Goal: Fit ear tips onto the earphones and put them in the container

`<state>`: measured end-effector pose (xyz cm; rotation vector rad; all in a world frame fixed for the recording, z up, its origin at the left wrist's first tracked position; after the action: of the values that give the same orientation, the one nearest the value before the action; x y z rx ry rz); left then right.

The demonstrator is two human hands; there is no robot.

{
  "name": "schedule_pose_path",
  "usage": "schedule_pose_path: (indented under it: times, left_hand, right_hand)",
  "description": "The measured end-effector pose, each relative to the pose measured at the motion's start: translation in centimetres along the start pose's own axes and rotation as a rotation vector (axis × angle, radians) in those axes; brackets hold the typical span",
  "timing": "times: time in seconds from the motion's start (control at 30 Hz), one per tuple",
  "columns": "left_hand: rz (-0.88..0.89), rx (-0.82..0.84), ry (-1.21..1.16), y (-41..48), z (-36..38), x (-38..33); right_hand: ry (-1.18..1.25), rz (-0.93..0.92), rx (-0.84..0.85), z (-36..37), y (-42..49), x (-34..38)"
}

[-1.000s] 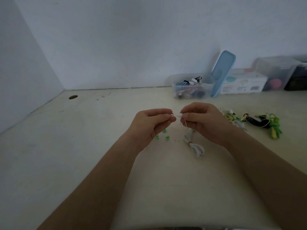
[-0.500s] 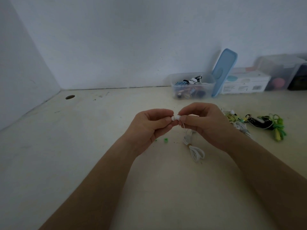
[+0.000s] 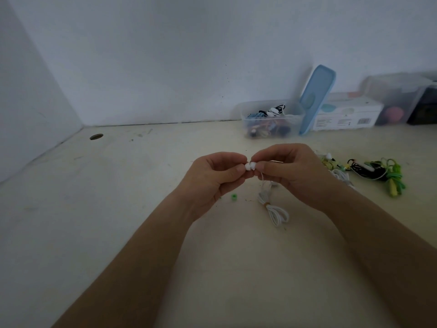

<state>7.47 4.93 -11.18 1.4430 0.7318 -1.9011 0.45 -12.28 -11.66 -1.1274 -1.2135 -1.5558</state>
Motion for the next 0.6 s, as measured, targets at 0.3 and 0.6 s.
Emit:
schedule_pose_path:
  times: [0.3, 0.6]
  left_hand:
    - [0.018, 0.001, 0.034, -0.07, 0.13, 0.11]
    - [0.017, -0.03, 0.079, -0.2, 0.16, 0.0]
  right_hand:
    - [-0.005, 0.021, 0.05, -0.35, -0.15, -0.19]
    - [-0.025, -0.006, 0.054, -0.64, -0.03, -0.44]
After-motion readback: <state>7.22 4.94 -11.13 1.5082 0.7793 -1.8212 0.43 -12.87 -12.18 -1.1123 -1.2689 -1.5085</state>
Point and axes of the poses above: each hand's wrist, its own y-axis towards the middle knuckle, its own z-axis out of the palm, x = y × z, the point moved 1 cm from there along y, towards the middle knuckle, and after that the axes turned 4 degrees about y, right-handed, at the moved point
